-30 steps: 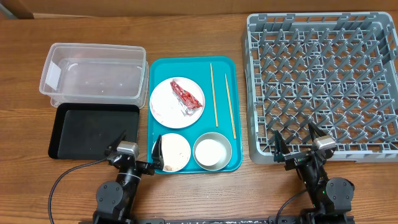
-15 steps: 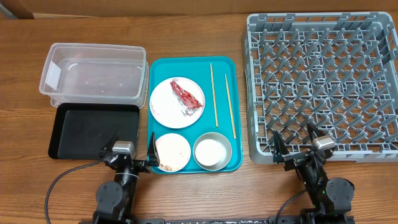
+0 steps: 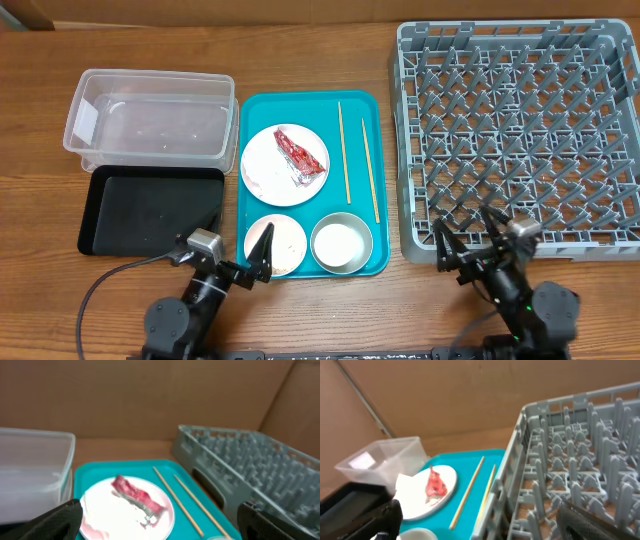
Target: Sort waste into correct bins and load items into the dishwasher
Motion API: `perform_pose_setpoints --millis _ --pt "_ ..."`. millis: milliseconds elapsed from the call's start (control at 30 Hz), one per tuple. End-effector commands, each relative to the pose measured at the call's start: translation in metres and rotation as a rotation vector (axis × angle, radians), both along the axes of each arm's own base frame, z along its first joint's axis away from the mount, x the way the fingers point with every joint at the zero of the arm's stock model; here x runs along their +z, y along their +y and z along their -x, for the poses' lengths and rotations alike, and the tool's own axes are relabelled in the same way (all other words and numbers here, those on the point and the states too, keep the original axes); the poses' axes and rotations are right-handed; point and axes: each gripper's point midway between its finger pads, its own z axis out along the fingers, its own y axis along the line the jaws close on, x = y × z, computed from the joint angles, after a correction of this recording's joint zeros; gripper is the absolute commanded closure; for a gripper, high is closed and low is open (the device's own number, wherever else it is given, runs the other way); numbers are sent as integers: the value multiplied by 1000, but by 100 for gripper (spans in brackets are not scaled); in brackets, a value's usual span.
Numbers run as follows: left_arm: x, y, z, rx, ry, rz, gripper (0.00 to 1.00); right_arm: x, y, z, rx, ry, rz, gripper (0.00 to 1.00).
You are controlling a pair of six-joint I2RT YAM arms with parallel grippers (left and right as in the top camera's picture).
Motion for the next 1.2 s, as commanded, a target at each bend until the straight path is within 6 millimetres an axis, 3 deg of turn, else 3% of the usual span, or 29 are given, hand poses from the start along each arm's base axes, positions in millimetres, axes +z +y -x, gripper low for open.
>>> perform_pose_setpoints --millis 0,67,167,233,400,533,600,667,800,933,1067,1100,1133,1167 --pt "53 -3 13 -33 -5 10 0 70 2 18 19 -68 -27 0" --pt "59 -3 13 -35 97 -8 0 87 2 23 19 -5 -24 0" --pt "59 -10 9 -68 306 -40 0 96 2 20 17 165 -18 0" --pt "62 -20 6 -125 441 -48 0 94 3 15 17 304 -6 0" --pt "91 -46 -7 -259 644 -19 0 84 4 -4 18 601 1 0" --pt "111 -88 -13 -515 712 102 0 71 15 -13 75 768 -27 0" --pt "97 -97 -15 -547 767 87 10 69 21 -16 106 795 -44 0" --pt "29 -97 -17 -398 977 -114 15 68 22 -20 111 797 -48 0" --pt "-33 -96 -17 -234 1125 -352 20 74 22 -20 111 766 -50 0" --pt "-77 -125 -15 -283 1198 -455 34 75 22 -19 112 760 -50 0" --pt "-114 -139 -11 -305 1275 -526 49 73 21 -17 111 775 -49 0" --pt "-122 -140 -10 -304 1296 -538 57 73 21 -16 111 779 -50 0" --pt "-132 -140 -9 -301 1328 -554 77 72 21 -16 111 781 -50 0" --pt "-134 -140 -9 -299 1333 -556 83 72 21 -16 111 782 -50 0"
